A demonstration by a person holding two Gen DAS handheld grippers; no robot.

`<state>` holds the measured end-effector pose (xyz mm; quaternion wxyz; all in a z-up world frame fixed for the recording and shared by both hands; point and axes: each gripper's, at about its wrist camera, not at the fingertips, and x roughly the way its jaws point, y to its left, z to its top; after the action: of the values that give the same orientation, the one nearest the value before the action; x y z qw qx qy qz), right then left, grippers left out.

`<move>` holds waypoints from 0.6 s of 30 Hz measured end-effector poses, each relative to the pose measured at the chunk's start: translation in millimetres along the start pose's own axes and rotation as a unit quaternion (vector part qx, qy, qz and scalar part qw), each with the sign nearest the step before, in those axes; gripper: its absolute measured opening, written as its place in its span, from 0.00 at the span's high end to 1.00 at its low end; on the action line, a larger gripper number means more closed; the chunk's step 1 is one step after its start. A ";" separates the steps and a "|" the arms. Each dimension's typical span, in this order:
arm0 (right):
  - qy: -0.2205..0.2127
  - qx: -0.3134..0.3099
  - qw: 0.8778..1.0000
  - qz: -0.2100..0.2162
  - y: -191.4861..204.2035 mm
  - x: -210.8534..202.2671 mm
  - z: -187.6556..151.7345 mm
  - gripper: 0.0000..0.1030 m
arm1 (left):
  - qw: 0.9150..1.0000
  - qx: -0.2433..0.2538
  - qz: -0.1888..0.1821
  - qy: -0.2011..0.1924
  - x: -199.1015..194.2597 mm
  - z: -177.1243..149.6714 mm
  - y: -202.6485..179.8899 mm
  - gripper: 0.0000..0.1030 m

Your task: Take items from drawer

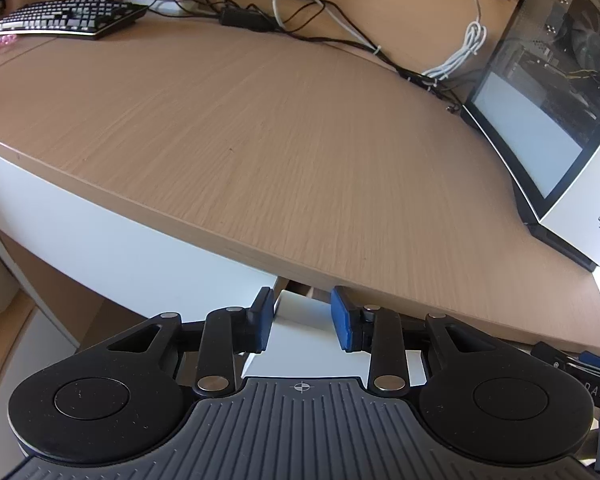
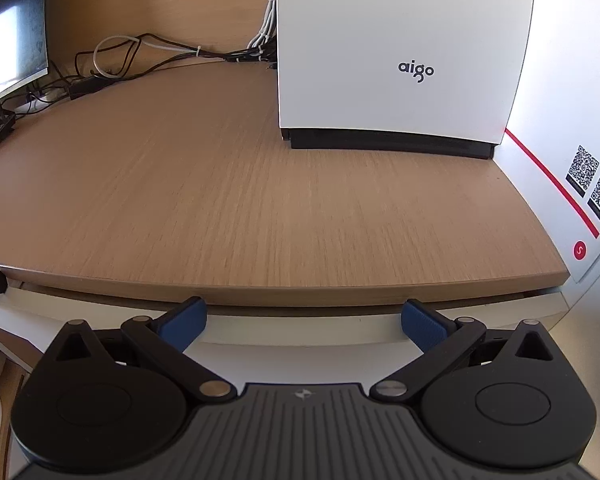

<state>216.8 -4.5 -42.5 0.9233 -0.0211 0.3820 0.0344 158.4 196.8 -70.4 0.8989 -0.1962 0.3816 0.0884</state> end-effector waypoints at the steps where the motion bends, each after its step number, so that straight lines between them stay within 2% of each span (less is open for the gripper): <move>1: 0.003 -0.002 1.000 0.001 -0.1 0.2 0.8 0.00 | 1.000 0.000 0.000 0.002 0.0 0.5 0.2 0.66; 15: 0.027 -0.008 1.000 0.010 2.4 -7.9 -3.6 0.00 | 1.000 0.021 0.008 0.012 -10.0 -6.0 -4.1 0.66; 17: 0.028 -0.008 1.000 0.010 3.1 -9.2 -4.6 0.00 | 1.000 0.020 0.015 0.009 -10.6 -5.0 -4.1 0.70; 18: 0.029 -0.008 1.000 0.010 3.3 -9.5 -4.7 0.00 | 1.000 0.016 0.024 0.004 -10.6 -3.8 -4.9 0.77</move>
<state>206.5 -2.0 -39.1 0.9114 -0.0254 0.4082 0.0456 150.1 190.7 -63.8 0.8981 -0.1728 0.3910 0.1029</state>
